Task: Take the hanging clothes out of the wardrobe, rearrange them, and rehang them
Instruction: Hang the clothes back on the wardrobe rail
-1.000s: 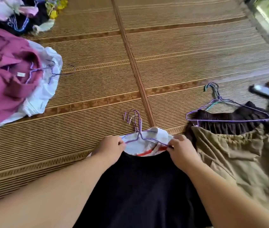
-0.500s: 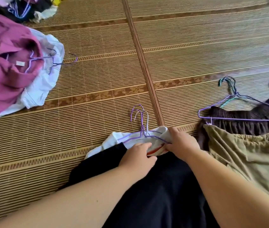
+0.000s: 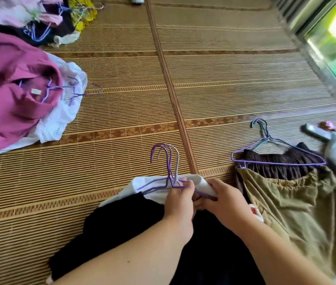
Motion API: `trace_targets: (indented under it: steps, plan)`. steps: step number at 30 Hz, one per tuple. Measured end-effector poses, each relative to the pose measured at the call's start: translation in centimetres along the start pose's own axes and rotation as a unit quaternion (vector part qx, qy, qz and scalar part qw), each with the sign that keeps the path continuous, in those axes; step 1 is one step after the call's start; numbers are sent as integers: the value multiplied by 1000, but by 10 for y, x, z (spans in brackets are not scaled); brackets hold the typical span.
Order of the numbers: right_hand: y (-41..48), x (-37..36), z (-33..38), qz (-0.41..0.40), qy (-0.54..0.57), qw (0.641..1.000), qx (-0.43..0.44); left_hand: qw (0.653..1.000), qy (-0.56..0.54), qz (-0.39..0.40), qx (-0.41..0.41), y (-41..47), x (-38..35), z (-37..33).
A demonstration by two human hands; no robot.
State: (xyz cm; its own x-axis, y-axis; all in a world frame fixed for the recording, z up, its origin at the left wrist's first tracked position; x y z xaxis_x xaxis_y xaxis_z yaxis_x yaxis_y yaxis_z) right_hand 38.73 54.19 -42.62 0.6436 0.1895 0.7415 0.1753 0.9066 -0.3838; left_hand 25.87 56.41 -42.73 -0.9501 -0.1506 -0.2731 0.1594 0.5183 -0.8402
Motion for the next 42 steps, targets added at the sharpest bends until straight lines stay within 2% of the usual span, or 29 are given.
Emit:
trace_targets:
  steps: [2, 8, 13, 18, 24, 26, 30, 33, 38, 42]
  plan:
    - [-12, 8, 12, 14, 2, 1000, 6, 999, -25, -15, 23, -16, -1, -4]
    - [-55, 42, 69, 17, 6, 999, 34, 999, -1, -14, 37, -84, 19, -23]
    - [-97, 63, 143, 26, -55, 994, 91, 999, -39, 5, 30, -153, 45, -60]
    - [-137, 91, 238, -16, -88, 983, 159, 995, -61, 83, -11, -231, 74, -114]
    - [-181, 137, 342, -69, -12, 986, 150, 980, -59, 164, -100, -324, 114, -196]
    - [-197, 149, 378, -80, -22, 983, 161, 972, -40, 176, -149, -354, 133, -226]
    - [-227, 156, 450, -93, -57, 972, 209, 948, 9, 176, -265, -409, 174, -273]
    - [-242, 148, 496, -97, -13, 968, 229, 924, 25, 187, -332, -447, 204, -300]
    - [-265, 122, 557, -87, 77, 955, 273, 906, -17, 176, -384, -496, 247, -331]
    - [-277, 104, 584, -115, 109, 937, 311, 900, -61, 144, -407, -523, 269, -343]
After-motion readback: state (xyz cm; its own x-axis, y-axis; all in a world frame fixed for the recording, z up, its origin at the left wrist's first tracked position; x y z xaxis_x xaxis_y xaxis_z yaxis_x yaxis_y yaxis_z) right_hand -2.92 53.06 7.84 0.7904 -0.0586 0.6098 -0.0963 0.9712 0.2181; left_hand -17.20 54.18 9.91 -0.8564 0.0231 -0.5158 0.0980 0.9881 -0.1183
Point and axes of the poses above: each hand's wrist, its own y-axis towards the middle knuckle, its own x-axis out of the back of the hand, z = x × y, the point moved 1 cm from there along y, towards the middle knuckle, and after that the axes turned 3 degrees about y, right-handed, at the moved point
